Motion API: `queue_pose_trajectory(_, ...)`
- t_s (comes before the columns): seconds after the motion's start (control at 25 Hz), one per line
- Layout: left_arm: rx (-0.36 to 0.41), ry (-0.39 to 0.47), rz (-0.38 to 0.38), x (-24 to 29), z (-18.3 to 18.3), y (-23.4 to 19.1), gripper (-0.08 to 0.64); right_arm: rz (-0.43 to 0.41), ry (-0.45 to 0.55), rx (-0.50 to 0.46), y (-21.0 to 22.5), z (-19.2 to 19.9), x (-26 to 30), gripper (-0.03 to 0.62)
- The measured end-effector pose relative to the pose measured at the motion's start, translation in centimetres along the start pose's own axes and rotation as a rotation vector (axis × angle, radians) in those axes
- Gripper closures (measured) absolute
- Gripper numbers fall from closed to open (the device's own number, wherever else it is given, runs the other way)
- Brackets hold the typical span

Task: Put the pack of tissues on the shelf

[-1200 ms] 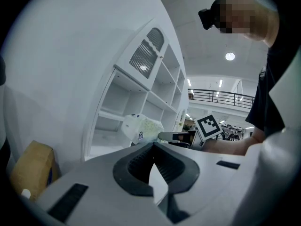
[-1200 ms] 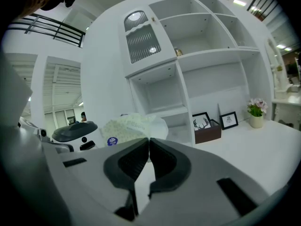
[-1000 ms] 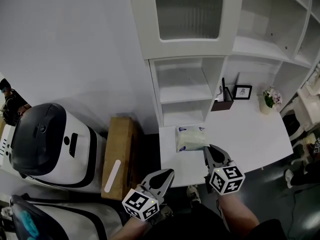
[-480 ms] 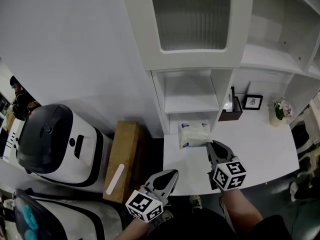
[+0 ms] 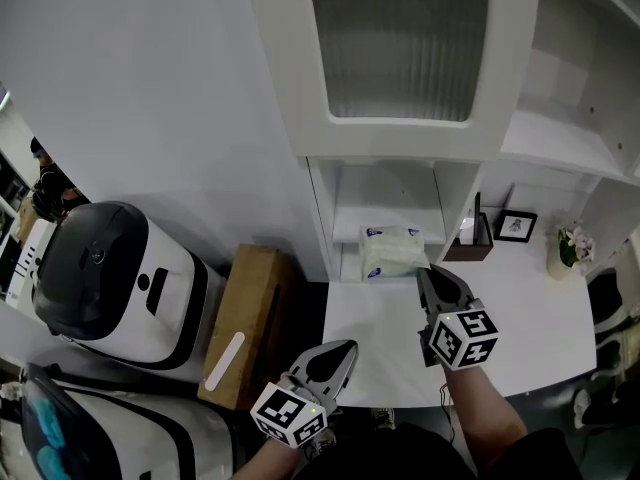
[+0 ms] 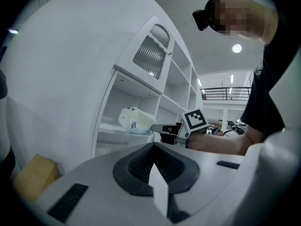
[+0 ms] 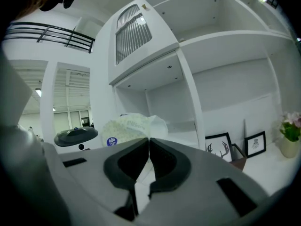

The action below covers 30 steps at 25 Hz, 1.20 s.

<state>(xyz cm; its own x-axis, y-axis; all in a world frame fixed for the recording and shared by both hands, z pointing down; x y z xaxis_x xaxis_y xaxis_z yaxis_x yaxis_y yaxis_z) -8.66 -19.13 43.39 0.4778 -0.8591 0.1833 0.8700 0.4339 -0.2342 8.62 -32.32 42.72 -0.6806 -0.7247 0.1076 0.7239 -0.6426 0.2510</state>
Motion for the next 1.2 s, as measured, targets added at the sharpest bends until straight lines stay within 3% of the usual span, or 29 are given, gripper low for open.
queue_pose_trajectory(1.2,-0.001,-0.014,-0.053,7.2,-0.1,1.4,0.557,0.060,-0.010,0.029,7.9,-1.9,6.1,0.584)
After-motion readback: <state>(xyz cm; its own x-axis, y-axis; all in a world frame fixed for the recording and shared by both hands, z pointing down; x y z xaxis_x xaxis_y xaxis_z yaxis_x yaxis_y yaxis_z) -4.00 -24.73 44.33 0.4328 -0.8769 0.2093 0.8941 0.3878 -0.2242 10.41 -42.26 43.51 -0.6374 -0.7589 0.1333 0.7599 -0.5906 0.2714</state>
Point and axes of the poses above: the fingertips, and each gripper's own axes: x forward along the fingers, y to its right, z out of its underside, the point moved 4 cm from there along -x, backward along the fingers, and after that the axes turned 14 degrees about -z, right-handed, at the moved point
